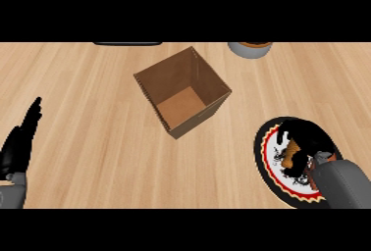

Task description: Pick the croissant from the plate and place it in the cardboard box

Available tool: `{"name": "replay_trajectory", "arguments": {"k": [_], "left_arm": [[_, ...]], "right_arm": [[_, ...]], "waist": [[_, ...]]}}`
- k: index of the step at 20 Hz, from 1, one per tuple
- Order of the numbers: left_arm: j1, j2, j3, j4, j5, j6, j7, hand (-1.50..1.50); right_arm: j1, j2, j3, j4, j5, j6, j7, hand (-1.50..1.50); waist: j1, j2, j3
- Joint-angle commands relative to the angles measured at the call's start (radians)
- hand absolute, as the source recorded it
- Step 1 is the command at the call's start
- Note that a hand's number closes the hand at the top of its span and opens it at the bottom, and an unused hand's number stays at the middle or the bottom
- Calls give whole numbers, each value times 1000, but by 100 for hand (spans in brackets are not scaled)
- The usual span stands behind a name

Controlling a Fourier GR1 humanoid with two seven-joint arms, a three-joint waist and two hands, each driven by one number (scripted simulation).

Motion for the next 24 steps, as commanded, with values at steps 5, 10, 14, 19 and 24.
{"name": "replay_trajectory", "arguments": {"k": [5,10,14,19,24], "left_arm": [[7,12,18,-80,-4,-30,60,0],[16,18,42,-23,-1,-27,23,0],[3,11,26,-74,-7,-39,77,0],[64,-8,27,-76,-12,-24,20,0],[17,13,55,-29,8,-59,4,0]], "right_arm": [[-30,0,-44,35,106,-182,-37,150],[164,81,-37,-319,71,-249,83,150],[252,101,19,-514,194,-294,214,150],[212,61,-19,-756,171,-277,196,150],[75,83,10,-827,167,-172,203,150]], "waist": [[0,5,7],[-24,-2,5],[-18,-1,6],[-15,-2,6],[-4,3,5]]}}
